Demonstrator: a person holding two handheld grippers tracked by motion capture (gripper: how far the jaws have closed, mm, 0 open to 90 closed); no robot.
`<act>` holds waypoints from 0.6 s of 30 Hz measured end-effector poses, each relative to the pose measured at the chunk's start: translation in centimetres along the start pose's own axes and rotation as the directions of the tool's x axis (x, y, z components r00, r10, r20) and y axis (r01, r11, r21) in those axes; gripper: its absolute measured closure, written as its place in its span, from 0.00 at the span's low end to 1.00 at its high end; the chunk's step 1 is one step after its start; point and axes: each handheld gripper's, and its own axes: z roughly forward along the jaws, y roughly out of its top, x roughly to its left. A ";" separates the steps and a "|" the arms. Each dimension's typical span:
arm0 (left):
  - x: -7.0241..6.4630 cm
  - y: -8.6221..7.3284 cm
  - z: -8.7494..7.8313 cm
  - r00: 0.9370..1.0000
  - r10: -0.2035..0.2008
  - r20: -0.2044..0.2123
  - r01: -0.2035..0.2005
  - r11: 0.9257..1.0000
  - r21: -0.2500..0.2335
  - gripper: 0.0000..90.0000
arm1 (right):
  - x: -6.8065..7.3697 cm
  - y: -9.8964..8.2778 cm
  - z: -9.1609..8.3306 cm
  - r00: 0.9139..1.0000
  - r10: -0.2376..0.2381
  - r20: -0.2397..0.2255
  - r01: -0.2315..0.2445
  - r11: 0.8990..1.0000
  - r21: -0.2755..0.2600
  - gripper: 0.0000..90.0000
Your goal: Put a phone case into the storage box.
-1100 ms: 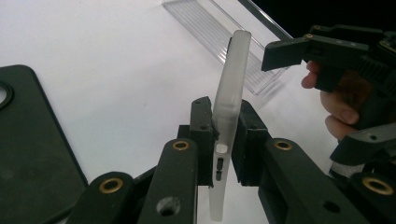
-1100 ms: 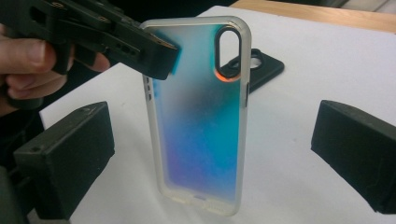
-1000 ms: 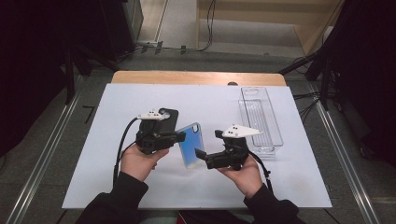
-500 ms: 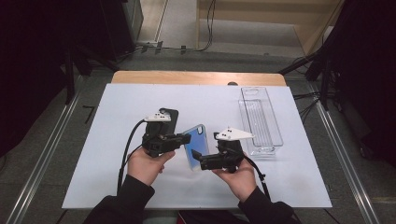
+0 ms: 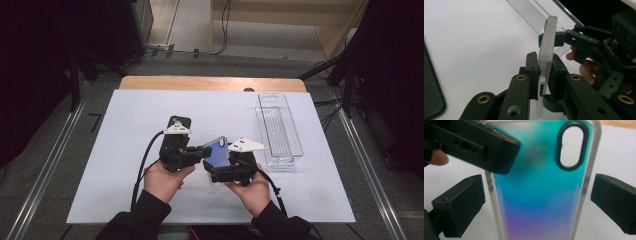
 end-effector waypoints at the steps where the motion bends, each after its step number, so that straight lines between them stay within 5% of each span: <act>1: -0.1 0.0 0.0 1.000 0.002 -0.002 -0.002 1.000 -0.001 0.90 | 0.0 0.0 0.0 1.000 -0.005 0.011 0.005 1.000 -0.004 0.00; 6: -0.2 -0.1 0.2 1.000 0.000 0.000 0.000 1.000 -0.002 0.90 | -0.1 0.0 -0.1 1.000 -0.006 -0.016 0.005 1.000 -0.016 0.16; 14: -0.1 0.0 -0.1 1.000 -0.004 0.013 0.004 1.000 -0.005 0.89 | 0.0 0.2 -0.3 1.000 -0.022 -0.018 0.022 1.000 -0.015 0.17; 18: -0.2 0.0 -0.2 1.000 0.021 0.014 -0.021 1.000 -0.012 0.79 | -0.2 0.2 -0.2 1.000 -0.014 -0.019 0.014 1.000 -0.002 0.17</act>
